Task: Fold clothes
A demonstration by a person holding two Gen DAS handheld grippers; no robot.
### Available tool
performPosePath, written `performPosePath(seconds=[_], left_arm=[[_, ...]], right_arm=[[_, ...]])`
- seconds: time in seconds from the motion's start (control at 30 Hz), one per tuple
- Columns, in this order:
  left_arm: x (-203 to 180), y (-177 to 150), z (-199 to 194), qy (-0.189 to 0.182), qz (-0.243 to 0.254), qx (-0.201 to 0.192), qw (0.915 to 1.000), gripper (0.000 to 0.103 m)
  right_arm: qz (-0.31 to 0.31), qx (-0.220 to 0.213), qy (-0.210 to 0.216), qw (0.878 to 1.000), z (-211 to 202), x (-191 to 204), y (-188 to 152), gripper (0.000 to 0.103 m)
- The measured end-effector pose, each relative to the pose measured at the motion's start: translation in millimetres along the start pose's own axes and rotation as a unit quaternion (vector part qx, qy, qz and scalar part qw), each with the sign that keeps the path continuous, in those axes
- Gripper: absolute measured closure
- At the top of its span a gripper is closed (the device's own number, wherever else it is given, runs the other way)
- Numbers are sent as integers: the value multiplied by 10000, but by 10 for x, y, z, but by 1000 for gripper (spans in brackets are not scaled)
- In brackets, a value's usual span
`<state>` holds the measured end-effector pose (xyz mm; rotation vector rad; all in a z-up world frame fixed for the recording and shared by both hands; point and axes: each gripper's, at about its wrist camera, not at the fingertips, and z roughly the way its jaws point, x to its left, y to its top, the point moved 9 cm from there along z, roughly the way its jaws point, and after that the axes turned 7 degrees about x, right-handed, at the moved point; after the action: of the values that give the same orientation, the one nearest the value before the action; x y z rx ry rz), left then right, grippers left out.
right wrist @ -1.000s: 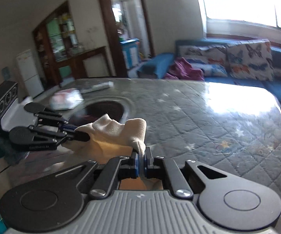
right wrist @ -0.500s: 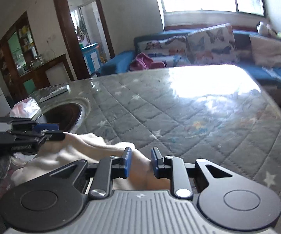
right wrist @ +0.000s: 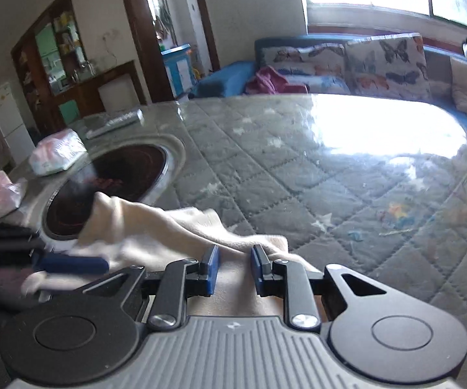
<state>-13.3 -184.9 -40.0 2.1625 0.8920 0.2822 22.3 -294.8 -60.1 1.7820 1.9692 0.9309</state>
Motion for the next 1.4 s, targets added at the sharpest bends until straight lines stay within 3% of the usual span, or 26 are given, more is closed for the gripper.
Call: performPosePath(seconds=[0.3, 0.53, 0.67, 0.83, 1.0, 1.13, 1.3, 1.4], left_arm=[[184, -24, -65, 175, -357, -119, 9991, 73], [249, -145, -109, 237, -438, -48, 9987, 72], [293, -151, -153, 276, -568, -97, 9980, 71], [347, -156, -216, 375, -704, -174, 9967, 68], [354, -232, -224, 378, -789, -121, 9961, 67], [363, -237, -249, 311, -831, -100, 9960, 67], [485, -71, -287, 311, -910, -219, 9951, 70], [571, 90, -211, 261, -943, -294, 9948, 79]], right_arm=[[-333, -68, 105, 9994, -72, 210, 126, 81], [-581, 204, 48, 9981, 284, 381, 205, 81], [-493, 170, 45, 9986, 322, 384, 281, 81], [-816, 121, 254, 9963, 229, 575, 333, 81], [-1090, 345, 190, 9933, 453, 737, 344, 80], [-1056, 279, 185, 9938, 581, 777, 448, 80], [-1035, 73, 112, 9945, 426, 704, 563, 80], [-1102, -5, 46, 9939, 195, 635, 535, 76]])
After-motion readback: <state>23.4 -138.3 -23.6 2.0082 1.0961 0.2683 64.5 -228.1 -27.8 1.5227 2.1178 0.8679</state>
